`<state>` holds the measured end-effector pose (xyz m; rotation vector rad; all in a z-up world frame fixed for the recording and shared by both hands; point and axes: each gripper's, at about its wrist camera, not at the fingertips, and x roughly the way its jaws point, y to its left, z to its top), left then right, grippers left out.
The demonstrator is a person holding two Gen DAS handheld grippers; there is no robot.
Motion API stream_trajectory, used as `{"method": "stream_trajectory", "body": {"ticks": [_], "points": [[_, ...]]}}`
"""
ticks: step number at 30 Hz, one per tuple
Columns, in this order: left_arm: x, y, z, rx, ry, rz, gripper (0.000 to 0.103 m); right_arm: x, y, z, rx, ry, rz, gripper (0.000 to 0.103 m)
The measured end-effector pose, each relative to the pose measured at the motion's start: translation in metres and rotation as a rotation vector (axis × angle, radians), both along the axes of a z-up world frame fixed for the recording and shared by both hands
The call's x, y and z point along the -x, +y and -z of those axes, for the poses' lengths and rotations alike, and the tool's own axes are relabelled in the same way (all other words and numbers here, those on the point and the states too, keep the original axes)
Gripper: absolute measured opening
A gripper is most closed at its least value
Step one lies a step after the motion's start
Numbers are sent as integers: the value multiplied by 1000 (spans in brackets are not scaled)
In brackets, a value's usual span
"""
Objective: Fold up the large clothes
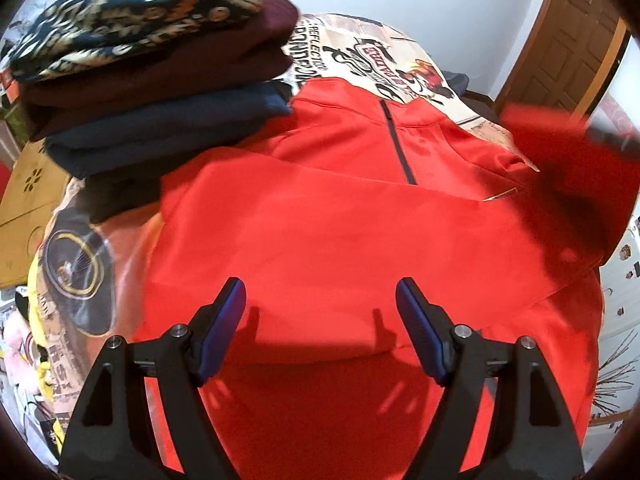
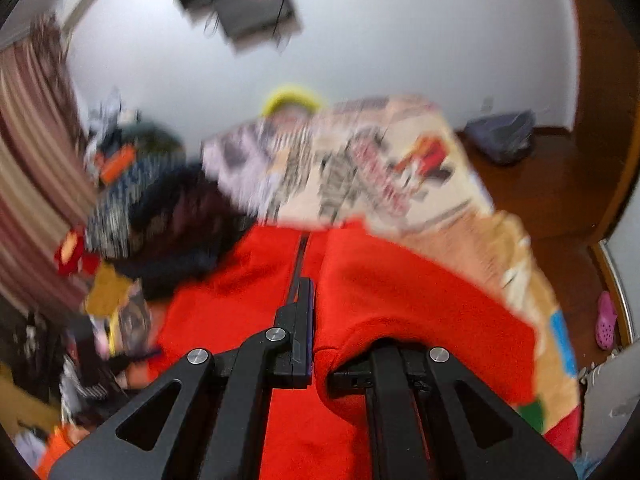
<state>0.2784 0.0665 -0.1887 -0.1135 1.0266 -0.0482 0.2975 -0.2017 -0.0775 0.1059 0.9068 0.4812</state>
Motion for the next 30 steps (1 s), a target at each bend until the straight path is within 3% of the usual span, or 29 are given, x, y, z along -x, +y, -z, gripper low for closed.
{"method": "stream_trajectory", "body": {"ticks": [4, 7, 11, 15, 16, 21, 27, 30], "points": [[9, 9, 5, -5, 16, -10, 77, 13, 31, 64, 109, 129, -78, 6], [11, 10, 9, -10, 28, -10, 77, 22, 37, 92, 176, 170, -98, 8], [10, 3, 6, -18, 22, 3, 77, 19, 31, 100, 181, 254, -88, 14], [3, -16, -5, -28, -1, 37, 77, 21, 13, 87, 73, 318, -97, 33], [-1, -23, -10, -34, -11, 53, 77, 24, 8, 80, 71, 302, -98, 38], [-16, -59, -34, -45, -60, 128, 77, 38, -16, 48, 72, 194, -90, 38], [-36, -125, -53, -62, -104, 263, 80, 48, -72, 22, 117, 50, 44, 40], [-43, -159, -53, -74, -109, 337, 81, 47, -98, 24, 127, 20, 128, 52]]}}
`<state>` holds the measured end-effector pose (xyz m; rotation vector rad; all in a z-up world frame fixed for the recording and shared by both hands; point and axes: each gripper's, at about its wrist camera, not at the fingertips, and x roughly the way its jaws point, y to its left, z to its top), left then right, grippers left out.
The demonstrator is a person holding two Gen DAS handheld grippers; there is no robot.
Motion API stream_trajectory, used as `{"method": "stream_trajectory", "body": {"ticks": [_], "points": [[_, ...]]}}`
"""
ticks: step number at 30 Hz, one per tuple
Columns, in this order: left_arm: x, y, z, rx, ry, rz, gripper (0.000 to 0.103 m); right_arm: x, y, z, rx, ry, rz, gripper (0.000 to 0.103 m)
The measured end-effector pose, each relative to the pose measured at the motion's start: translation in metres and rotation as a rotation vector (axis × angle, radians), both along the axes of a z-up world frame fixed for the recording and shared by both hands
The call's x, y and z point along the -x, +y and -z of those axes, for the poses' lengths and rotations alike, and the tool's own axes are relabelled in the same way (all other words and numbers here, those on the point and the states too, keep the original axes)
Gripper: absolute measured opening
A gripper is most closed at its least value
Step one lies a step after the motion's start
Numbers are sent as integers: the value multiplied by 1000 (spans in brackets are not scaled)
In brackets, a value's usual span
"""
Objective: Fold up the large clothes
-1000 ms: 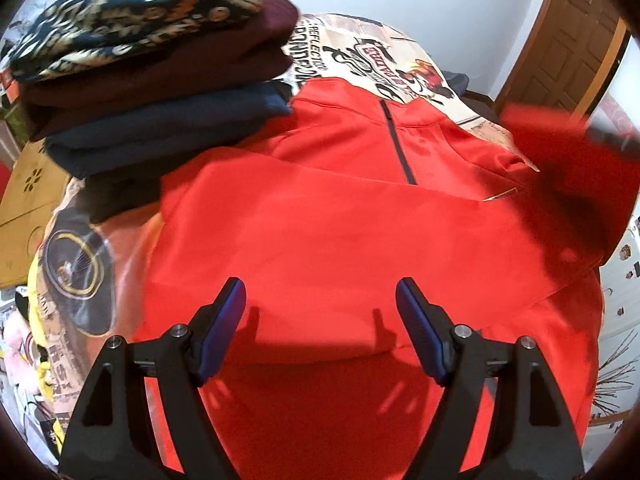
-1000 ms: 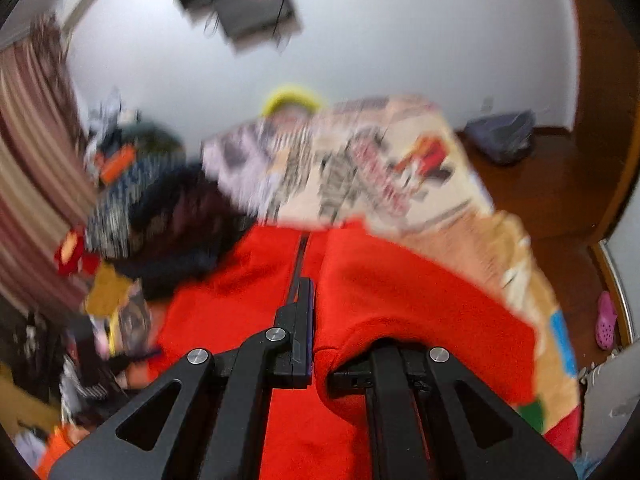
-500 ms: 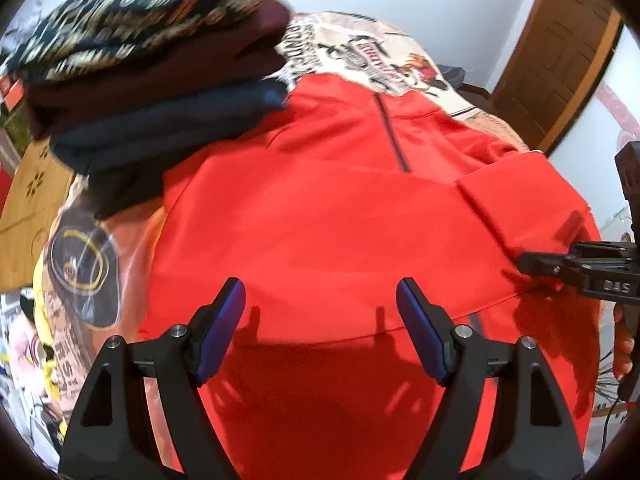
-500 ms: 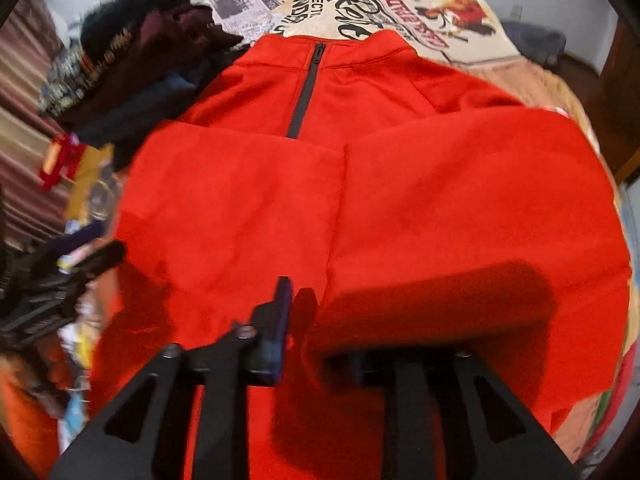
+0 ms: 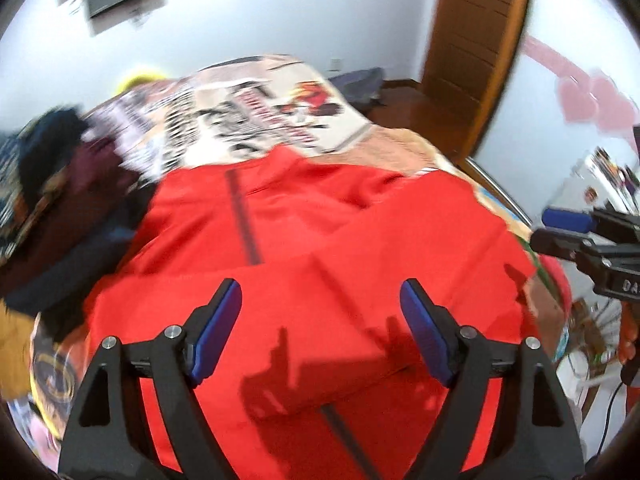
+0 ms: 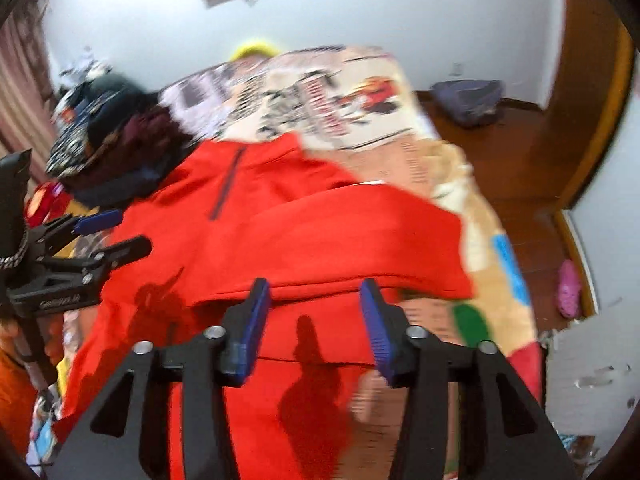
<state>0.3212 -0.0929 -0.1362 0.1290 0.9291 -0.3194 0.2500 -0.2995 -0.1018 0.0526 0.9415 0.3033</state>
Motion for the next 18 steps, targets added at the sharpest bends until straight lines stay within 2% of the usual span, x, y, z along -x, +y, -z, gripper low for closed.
{"method": "stream_trajectory", "body": {"ticks": [7, 10, 13, 15, 18], "points": [[-8, -71, 32, -49, 54, 171, 81, -10, -27, 33, -14, 74, 73, 52], [-12, -89, 50, -124, 44, 201, 81, -11, -27, 50, -11, 96, 68, 52], [-18, -96, 56, -132, 33, 199, 80, -6, -37, 59, -19, 107, 68, 52], [-25, -99, 54, -109, 22, 174, 74, -5, -39, 65, -51, 106, 71, 52], [-37, -103, 55, -58, 44, 145, 57, -4, -45, 68, -96, 111, 77, 53]]}}
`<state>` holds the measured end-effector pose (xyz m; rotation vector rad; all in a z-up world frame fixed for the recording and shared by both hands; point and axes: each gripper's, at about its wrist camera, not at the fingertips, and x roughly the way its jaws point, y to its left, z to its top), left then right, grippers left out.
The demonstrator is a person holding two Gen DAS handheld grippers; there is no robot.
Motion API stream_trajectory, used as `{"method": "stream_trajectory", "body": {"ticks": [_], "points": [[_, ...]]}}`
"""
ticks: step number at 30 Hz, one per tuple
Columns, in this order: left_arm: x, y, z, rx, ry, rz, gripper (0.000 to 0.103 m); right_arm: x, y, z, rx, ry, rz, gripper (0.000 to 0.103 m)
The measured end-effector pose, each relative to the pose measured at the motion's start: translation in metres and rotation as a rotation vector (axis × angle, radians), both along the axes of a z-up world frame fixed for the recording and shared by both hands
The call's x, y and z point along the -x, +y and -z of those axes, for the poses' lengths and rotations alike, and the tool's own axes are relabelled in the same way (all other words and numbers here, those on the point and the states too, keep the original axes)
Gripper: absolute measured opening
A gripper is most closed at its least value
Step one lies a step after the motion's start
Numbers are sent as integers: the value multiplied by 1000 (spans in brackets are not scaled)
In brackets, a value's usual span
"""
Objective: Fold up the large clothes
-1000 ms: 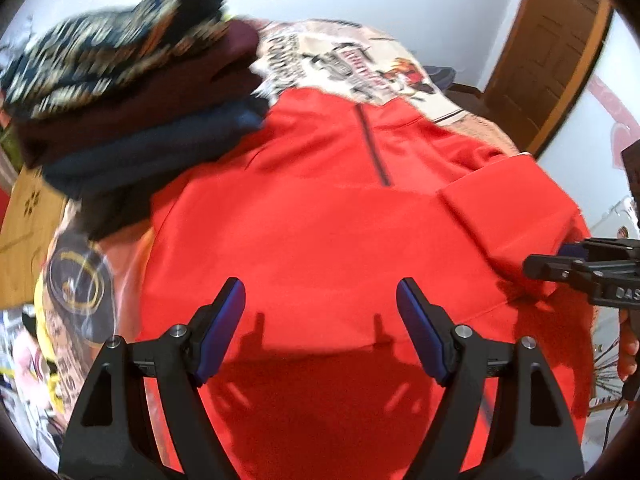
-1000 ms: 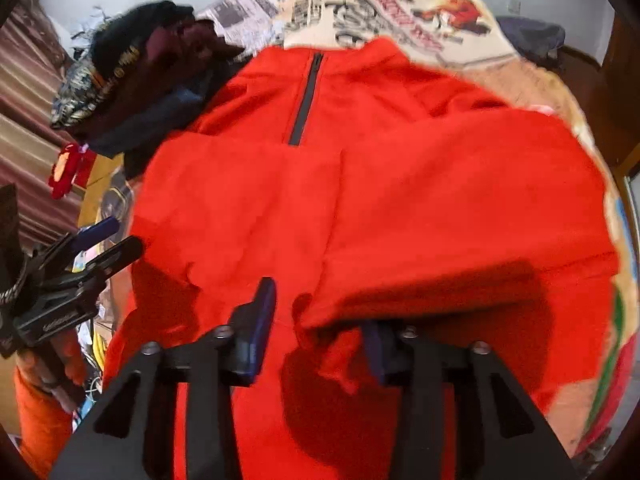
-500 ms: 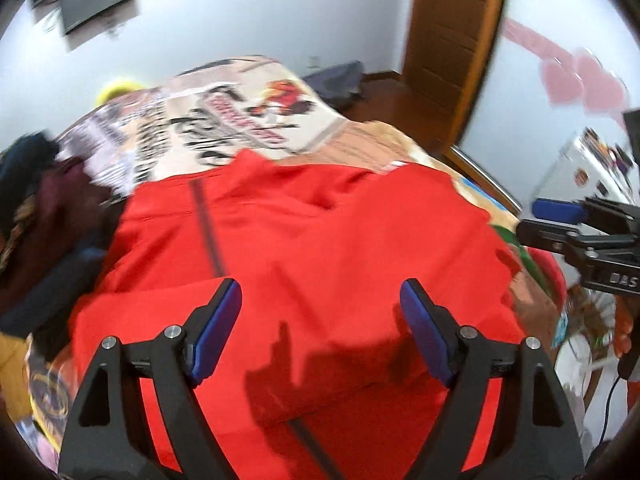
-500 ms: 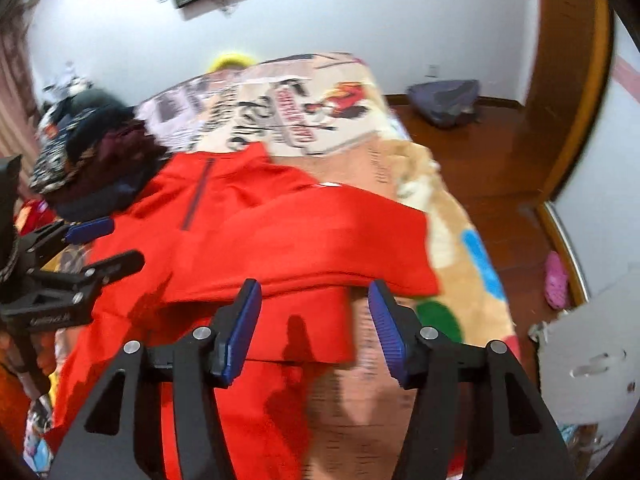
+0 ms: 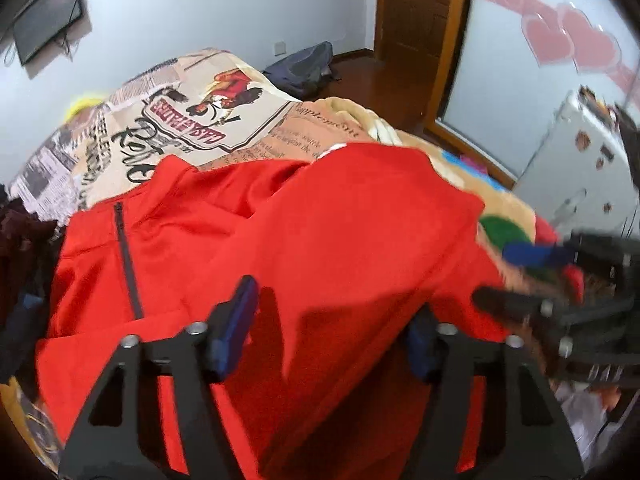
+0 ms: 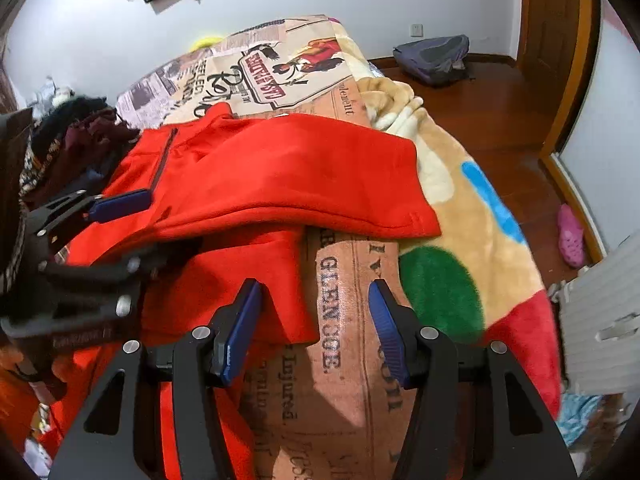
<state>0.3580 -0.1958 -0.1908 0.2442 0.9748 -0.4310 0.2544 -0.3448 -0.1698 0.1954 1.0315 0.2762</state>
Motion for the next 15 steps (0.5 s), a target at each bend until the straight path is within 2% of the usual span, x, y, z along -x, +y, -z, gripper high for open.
{"method": "stream_trajectory", "body": {"ticks": [2, 3, 4, 8, 12, 15], "points": [[-8, -4, 2, 35, 28, -6, 36, -1, -3, 2, -30, 13, 3, 53], [-11, -3, 1, 48, 33, -15, 19, -2, -3, 3, -37, 14, 4, 53], [-13, -2, -1, 56, 26, -26, 9, -1, -4, 3, -38, 12, 2, 53], [-16, 32, -25, 160, -12, -97, 7, 1, 0, 3, -15, 1, -7, 53], [-6, 85, -55, 182, -90, -198, 7, 0, 1, 3, -3, 1, -7, 53], [5, 129, -59, 178, -108, -288, 7, 1, 1, 3, 2, -5, 3, 53]]}}
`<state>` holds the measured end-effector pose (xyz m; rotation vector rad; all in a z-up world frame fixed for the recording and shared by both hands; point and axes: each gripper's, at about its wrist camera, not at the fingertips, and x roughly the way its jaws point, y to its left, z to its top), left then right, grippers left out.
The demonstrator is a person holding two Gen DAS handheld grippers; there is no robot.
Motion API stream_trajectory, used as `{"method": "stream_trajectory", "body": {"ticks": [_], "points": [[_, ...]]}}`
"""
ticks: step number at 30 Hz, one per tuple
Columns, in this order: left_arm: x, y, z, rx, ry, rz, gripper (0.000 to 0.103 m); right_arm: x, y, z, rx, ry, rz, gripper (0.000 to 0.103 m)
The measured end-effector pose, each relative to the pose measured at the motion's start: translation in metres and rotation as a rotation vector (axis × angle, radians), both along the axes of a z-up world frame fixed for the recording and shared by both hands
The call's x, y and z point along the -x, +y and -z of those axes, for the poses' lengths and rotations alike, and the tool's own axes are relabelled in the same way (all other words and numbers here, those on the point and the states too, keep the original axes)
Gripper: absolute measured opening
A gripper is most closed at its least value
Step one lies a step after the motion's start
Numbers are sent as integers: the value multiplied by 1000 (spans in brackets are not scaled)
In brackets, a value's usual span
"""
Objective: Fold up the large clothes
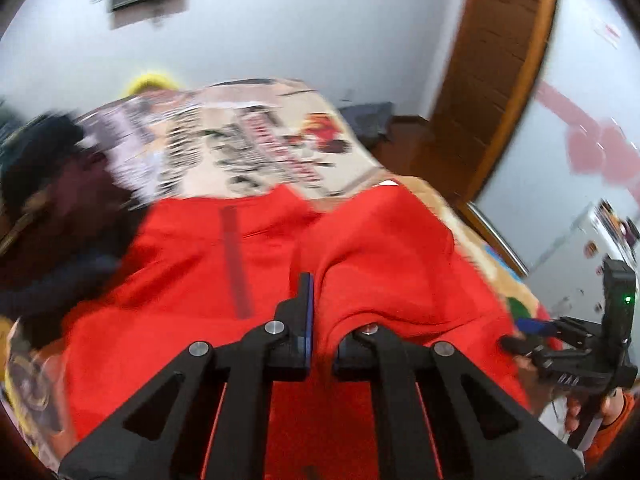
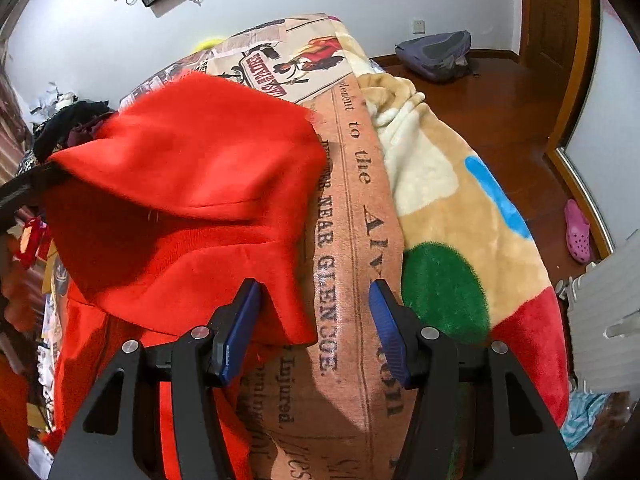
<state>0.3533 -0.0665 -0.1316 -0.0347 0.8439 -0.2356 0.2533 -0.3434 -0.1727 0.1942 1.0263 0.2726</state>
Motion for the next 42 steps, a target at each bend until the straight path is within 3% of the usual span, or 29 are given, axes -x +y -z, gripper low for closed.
{"method": "stream_trajectory", "body": {"ticks": [2, 5, 7, 9, 14, 16, 19, 22, 24, 26, 29, 36, 40, 42], "points": [[8, 33, 10, 21, 42, -58, 8, 1, 0, 0, -2, -3, 9, 53], [21, 72, 39, 42, 130, -127, 23, 1, 0, 0, -8, 2, 16, 53], [31, 92, 63, 14, 184, -170, 53, 2, 2, 0, -1, 1, 19, 53], [40, 106, 81, 17, 209, -193, 65, 2, 3, -1, 6, 1, 22, 53], [58, 130, 104, 17, 231, -262, 65, 1, 6, -1, 31, 1, 19, 53], [63, 150, 106, 96, 233, -306, 66, 1, 5, 0, 28, 6, 20, 53], [70, 169, 105, 141, 227, -337, 66, 0, 4, 1, 25, 13, 28, 56], [80, 179, 101, 44, 189, -397, 66, 1, 6, 1, 37, 12, 36, 56], [87, 190, 99, 36, 174, -425, 65, 1, 7, 1, 41, 13, 42, 56], [93, 204, 101, -34, 180, -489, 64, 2, 8, 1, 48, 12, 48, 56], [103, 227, 111, -43, 222, -502, 64, 2, 7, 0, 44, 18, 60, 56], [127, 252, 105, 152, 221, -484, 64, 2, 13, -14, 72, 13, 70, 56], [106, 246, 102, 310, 231, -448, 64, 3, 23, -38, 77, -52, 47, 59], [95, 242, 105, 341, 251, -424, 63, 3, 31, -52, 68, -91, 27, 59]]}}
